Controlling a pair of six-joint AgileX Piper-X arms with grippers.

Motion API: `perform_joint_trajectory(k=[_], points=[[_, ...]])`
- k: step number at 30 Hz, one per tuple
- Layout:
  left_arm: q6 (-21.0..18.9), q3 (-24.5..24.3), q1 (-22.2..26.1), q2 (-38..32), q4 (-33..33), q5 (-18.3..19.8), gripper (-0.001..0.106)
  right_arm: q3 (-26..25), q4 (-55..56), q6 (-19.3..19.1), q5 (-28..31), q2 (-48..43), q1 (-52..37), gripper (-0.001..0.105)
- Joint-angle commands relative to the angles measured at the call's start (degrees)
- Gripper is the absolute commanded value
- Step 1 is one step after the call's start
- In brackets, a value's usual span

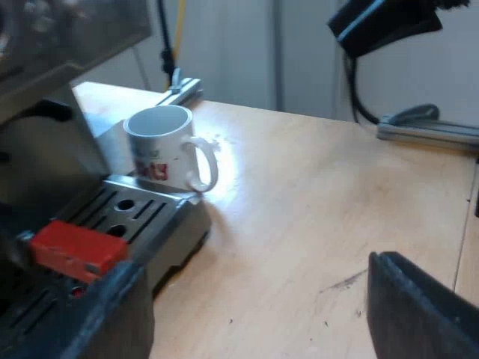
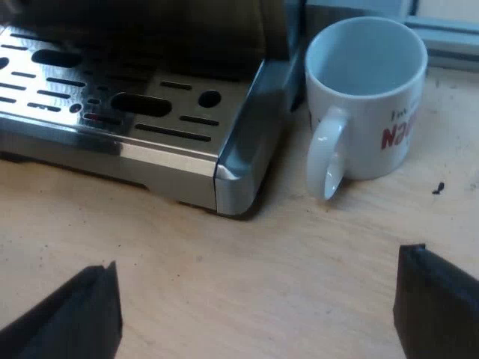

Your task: Place mug into machine

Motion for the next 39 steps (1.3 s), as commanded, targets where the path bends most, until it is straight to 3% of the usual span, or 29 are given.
perform_joint_trajectory(k=[1, 13, 25, 39], points=[[0.2, 4.1, -1.8, 1.9, -7.0, 0.5, 0.069, -0.4, -0.8, -2.6, -1.4, 0.1, -0.2, 0.075], [0.0, 13.1, -2.0, 8.6, -18.2, 0.5, 0.069, 2.9, -5.9, -4.4, -1.5, 0.1, -0.2, 0.075], [-0.4, 13.5, -2.0, 18.7, -22.4, -2.6, 0.069, 8.5, -12.0, -4.4, -1.5, 0.2, -0.2, 0.075], [-0.4, 13.5, -2.0, 20.0, -23.3, -2.6, 0.069, 14.5, -20.0, -4.4, -2.0, 0.3, -0.1, 0.075]])
